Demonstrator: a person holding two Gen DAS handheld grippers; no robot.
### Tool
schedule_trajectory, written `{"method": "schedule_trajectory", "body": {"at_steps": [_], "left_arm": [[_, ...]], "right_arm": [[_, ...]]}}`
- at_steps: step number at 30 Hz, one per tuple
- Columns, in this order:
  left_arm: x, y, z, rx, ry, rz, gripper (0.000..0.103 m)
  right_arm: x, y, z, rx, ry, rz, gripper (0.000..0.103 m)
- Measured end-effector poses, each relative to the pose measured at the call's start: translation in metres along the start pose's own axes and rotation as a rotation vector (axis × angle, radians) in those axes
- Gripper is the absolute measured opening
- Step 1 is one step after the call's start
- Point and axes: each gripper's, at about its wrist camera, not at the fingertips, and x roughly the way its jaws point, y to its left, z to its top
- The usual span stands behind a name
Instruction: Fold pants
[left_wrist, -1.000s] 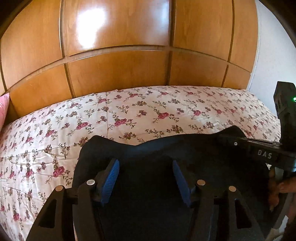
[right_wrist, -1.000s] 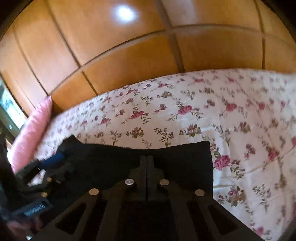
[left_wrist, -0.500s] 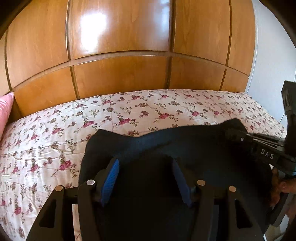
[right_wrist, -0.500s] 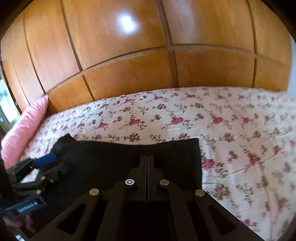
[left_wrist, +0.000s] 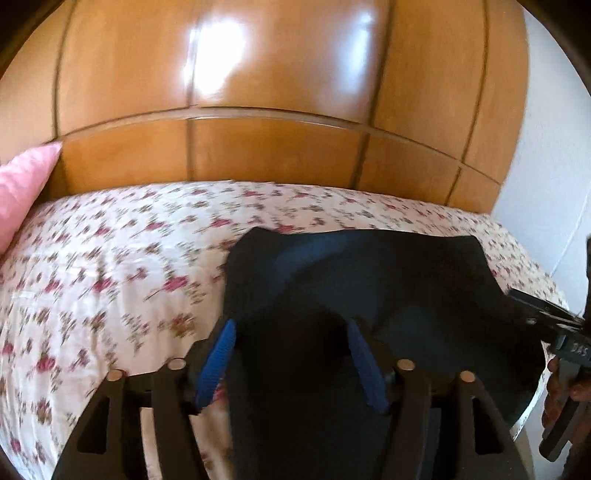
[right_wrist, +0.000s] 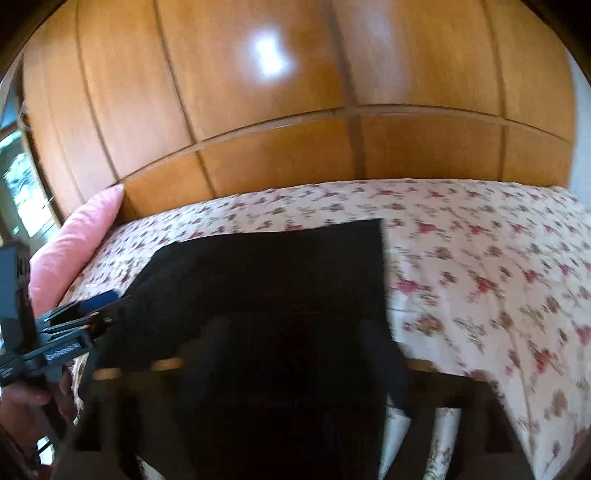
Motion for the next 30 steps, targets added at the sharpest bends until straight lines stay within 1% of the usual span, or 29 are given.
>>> {"method": "schedule_trajectory", "body": {"at_steps": [1, 3, 4, 5, 6, 8, 9, 11, 12, 14, 15, 16, 18, 19, 21, 22, 24, 26, 30], "left_arm": [[-0.002, 0.011, -0.003, -0.032, -0.008, -0.006, 0.07], [-0.001, 0.027, -0.007, -0.083, 0.0, -0.018, 0.076], [0.002, 0.036, -0.009, -0.108, 0.019, -0.035, 0.076], [0.005, 0.044, -0.012, -0.128, 0.038, -0.068, 0.077], [0.006, 0.047, -0.013, -0.138, 0.048, -0.093, 0.077], [0.01, 0.054, -0.014, -0.163, 0.065, -0.162, 0.077], [0.014, 0.059, -0.015, -0.185, 0.086, -0.209, 0.077], [0.023, 0.067, -0.014, -0.227, 0.13, -0.277, 0.078], [0.029, 0.071, -0.013, -0.252, 0.163, -0.332, 0.08], [0.039, 0.074, -0.014, -0.28, 0.223, -0.416, 0.081], [0.045, 0.074, -0.015, -0.295, 0.253, -0.464, 0.081], [0.049, 0.073, -0.015, -0.296, 0.266, -0.477, 0.082], [0.049, 0.066, -0.014, -0.265, 0.249, -0.482, 0.082], [0.049, 0.06, -0.014, -0.242, 0.251, -0.487, 0.082], [0.049, 0.046, -0.013, -0.189, 0.238, -0.502, 0.064], [0.045, 0.041, -0.012, -0.158, 0.214, -0.487, 0.062], [0.037, 0.03, -0.008, -0.101, 0.171, -0.454, 0.054], [0.032, 0.029, -0.005, -0.091, 0.14, -0.452, 0.049], [0.024, 0.026, 0.014, -0.06, 0.052, -0.429, 0.045]], "right_arm": [[-0.003, -0.004, -0.002, 0.013, -0.008, -0.016, 0.089], [-0.002, -0.018, -0.004, 0.04, 0.014, -0.023, 0.089], [0.002, -0.026, -0.005, 0.058, 0.038, -0.021, 0.089], [0.005, -0.032, -0.006, 0.076, 0.059, -0.014, 0.089], [0.009, -0.04, -0.007, 0.105, 0.09, 0.008, 0.089], [0.02, -0.055, -0.012, 0.185, 0.148, 0.108, 0.089], [0.026, -0.063, -0.015, 0.241, 0.175, 0.176, 0.089], [0.039, -0.077, -0.021, 0.346, 0.227, 0.277, 0.089], [0.046, -0.084, -0.025, 0.403, 0.246, 0.327, 0.09], [0.052, -0.095, -0.028, 0.461, 0.237, 0.397, 0.09], [0.054, -0.095, -0.027, 0.464, 0.239, 0.412, 0.09], [0.056, -0.094, -0.026, 0.455, 0.247, 0.424, 0.089], [0.059, -0.087, -0.025, 0.412, 0.257, 0.437, 0.076], [0.063, -0.082, -0.024, 0.401, 0.266, 0.461, 0.068], [0.065, -0.077, -0.025, 0.406, 0.264, 0.456, 0.067], [0.065, -0.075, -0.024, 0.403, 0.254, 0.454, 0.063], [0.06, -0.072, -0.024, 0.4, 0.232, 0.449, 0.058], [0.054, -0.071, -0.02, 0.392, 0.199, 0.455, 0.051], [0.049, -0.06, 0.004, 0.329, 0.12, 0.467, 0.047]]}}
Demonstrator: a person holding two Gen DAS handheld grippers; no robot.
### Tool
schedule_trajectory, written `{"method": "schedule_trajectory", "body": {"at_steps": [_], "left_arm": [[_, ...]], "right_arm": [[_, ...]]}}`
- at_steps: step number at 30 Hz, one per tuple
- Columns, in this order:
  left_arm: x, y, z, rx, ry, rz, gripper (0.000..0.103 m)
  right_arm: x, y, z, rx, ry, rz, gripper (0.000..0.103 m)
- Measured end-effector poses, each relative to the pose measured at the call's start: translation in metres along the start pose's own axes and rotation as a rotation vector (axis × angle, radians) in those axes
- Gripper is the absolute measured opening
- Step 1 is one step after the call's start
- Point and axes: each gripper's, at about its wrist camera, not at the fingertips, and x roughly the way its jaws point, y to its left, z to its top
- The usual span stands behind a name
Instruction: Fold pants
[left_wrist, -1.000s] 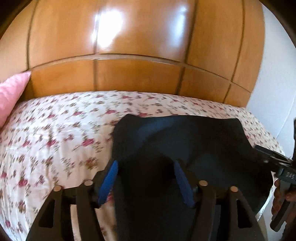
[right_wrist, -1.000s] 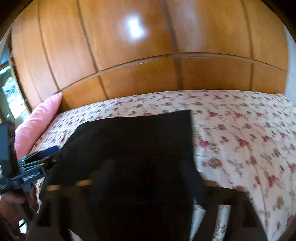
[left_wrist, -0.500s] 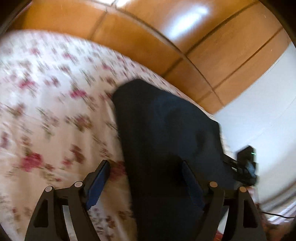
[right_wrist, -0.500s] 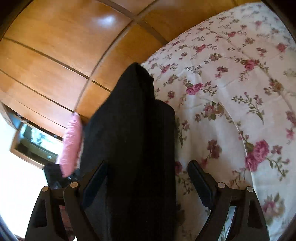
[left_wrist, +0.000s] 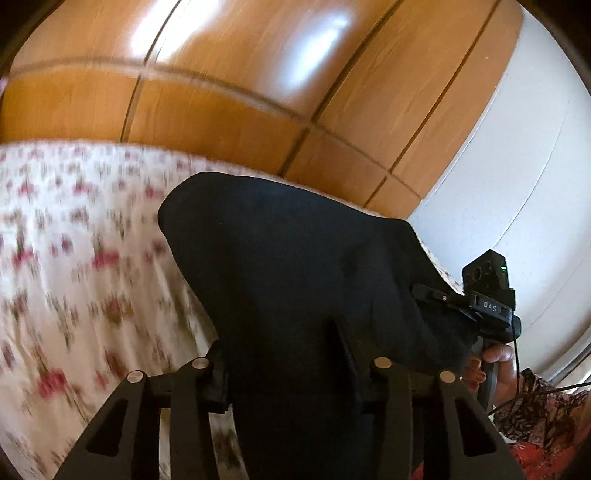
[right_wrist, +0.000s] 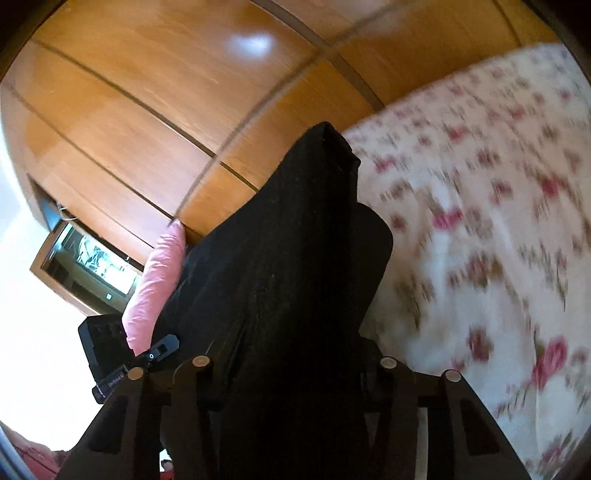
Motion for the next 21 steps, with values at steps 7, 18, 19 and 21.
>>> {"method": "schedule_trajectory", "body": {"at_steps": [7, 18, 19, 21], "left_arm": [[0.032, 0.013, 0.078, 0.061, -0.084, 0.101, 0.045], [0.136, 0.071, 0.162, 0.04, -0.035, 0.279, 0.046], [0.144, 0.078, 0.163, 0.03, -0.025, 0.29, 0.047], [0.161, 0.095, 0.153, 0.011, -0.019, 0.318, 0.053]], "right_arm": [[0.03, 0.009, 0.077, -0.087, -0.102, 0.01, 0.046], [0.121, -0.018, 0.189, -0.148, -0.135, -0.116, 0.046], [0.129, -0.023, 0.193, -0.153, -0.132, -0.136, 0.047], [0.149, -0.037, 0.195, -0.168, -0.111, -0.233, 0.052]]}}
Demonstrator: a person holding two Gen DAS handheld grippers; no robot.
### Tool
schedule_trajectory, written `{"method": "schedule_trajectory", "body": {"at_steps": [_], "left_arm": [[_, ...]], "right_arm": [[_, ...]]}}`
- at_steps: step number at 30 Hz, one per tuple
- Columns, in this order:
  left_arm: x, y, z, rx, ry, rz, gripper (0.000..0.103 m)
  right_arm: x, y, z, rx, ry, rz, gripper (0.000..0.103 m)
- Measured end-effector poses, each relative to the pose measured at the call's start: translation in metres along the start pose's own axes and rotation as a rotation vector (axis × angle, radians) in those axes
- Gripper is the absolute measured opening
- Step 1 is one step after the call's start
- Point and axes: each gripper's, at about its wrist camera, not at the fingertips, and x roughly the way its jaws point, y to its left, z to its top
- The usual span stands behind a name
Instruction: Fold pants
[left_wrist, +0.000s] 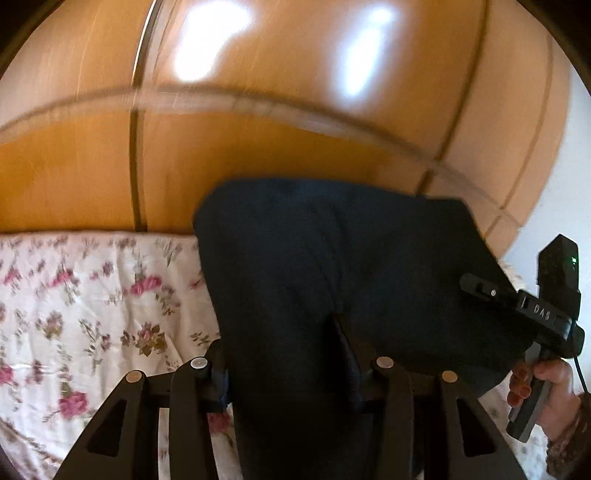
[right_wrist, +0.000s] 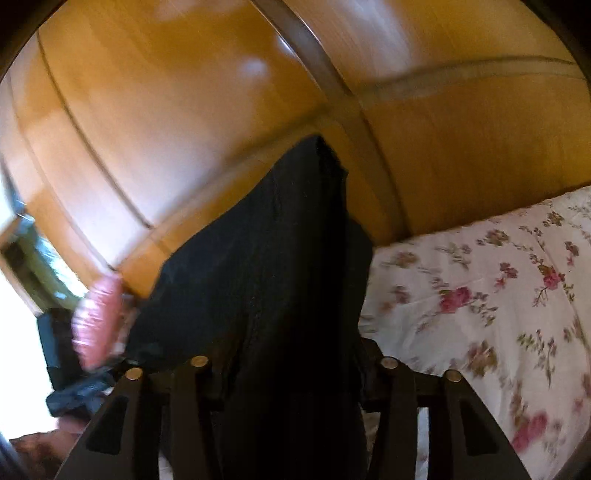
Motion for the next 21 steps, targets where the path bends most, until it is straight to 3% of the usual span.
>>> {"method": "schedule_trajectory", "body": {"at_steps": [1, 2, 4, 7, 11, 13, 17, 18, 21], "left_arm": [[0.003, 0.005, -0.007, 0.0, -0.037, -0.006, 0.06], [0.001, 0.009, -0.013, -0.016, -0.058, -0.024, 0.062], [0.007, 0.026, -0.012, -0.1, -0.034, -0.09, 0.073], [0.014, 0.046, -0.015, -0.205, -0.011, -0.191, 0.074], [0.01, 0.041, -0.016, -0.183, -0.024, -0.162, 0.074], [0.003, 0.035, -0.016, -0.165, -0.042, -0.12, 0.074], [-0.024, 0.005, -0.023, -0.088, -0.137, 0.073, 0.074], [-0.032, -0.005, -0.029, -0.061, -0.171, 0.14, 0.074], [-0.059, -0.027, -0.049, -0.017, -0.227, 0.229, 0.074]], "right_arm": [[0.014, -0.006, -0.007, -0.014, 0.015, -0.067, 0.061], [0.018, -0.01, -0.013, -0.013, -0.003, -0.087, 0.076], [0.015, -0.033, -0.017, 0.104, -0.039, -0.008, 0.076], [0.015, -0.039, -0.017, 0.127, -0.044, 0.006, 0.076], [0.011, -0.028, -0.016, 0.073, -0.066, -0.076, 0.08], [0.008, -0.017, -0.017, 0.033, -0.083, -0.149, 0.086], [-0.01, 0.016, -0.023, -0.093, -0.187, -0.407, 0.101], [-0.016, 0.024, -0.028, -0.117, -0.214, -0.438, 0.102], [-0.033, 0.039, -0.039, -0.172, -0.258, -0.479, 0.102]]}}
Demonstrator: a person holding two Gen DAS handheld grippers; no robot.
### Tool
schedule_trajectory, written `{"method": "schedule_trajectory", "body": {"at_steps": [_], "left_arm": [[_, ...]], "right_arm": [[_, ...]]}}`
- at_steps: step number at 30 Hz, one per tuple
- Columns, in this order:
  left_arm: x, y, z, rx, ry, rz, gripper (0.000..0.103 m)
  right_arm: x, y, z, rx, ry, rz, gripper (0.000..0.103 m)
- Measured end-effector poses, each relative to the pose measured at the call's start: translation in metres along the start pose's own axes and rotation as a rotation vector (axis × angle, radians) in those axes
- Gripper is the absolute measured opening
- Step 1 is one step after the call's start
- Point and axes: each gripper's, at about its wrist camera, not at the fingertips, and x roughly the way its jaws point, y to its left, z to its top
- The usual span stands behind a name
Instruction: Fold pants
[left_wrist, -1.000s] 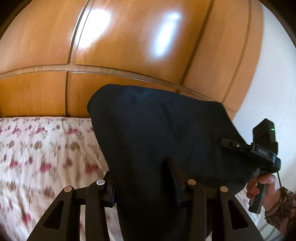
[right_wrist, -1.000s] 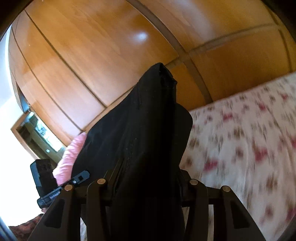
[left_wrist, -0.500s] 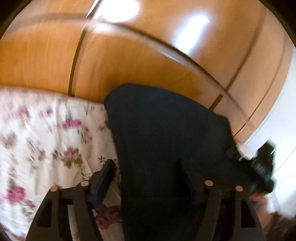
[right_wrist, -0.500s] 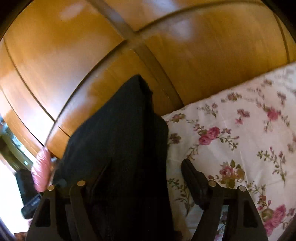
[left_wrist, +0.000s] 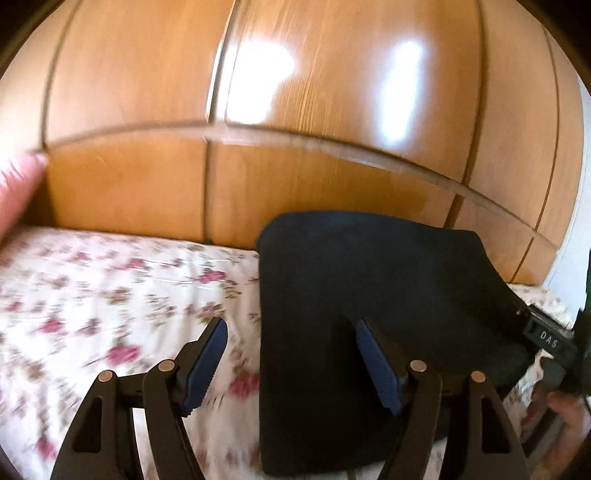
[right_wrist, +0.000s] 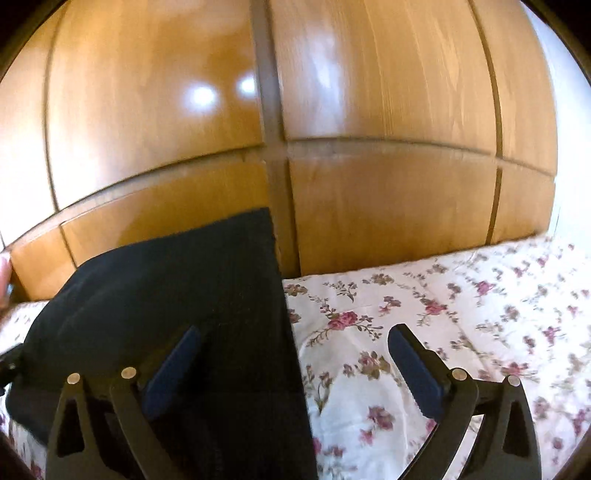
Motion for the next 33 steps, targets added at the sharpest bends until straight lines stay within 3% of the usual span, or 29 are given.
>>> {"method": "schedule_trajectory", "body": {"at_steps": [5, 10, 22, 33], "left_arm": [[-0.041, -0.015, -0.025, 0.013, -0.008, 0.0, 0.074], [-0.065, -0.033, -0.043, 0.053, -0.003, -0.013, 0.074], [-0.129, -0.055, -0.083, 0.097, -0.052, -0.032, 0.074], [-0.153, -0.042, -0.1, 0.023, -0.104, 0.068, 0.074]], "right_arm": [[-0.031, 0.0, -0.008, 0.007, -0.03, -0.02, 0.103], [-0.07, 0.004, -0.031, 0.023, 0.003, 0.021, 0.103], [-0.168, 0.036, -0.081, -0.05, -0.035, 0.072, 0.103], [-0.193, 0.043, -0.097, -0.072, -0.07, 0.057, 0.103]]}}
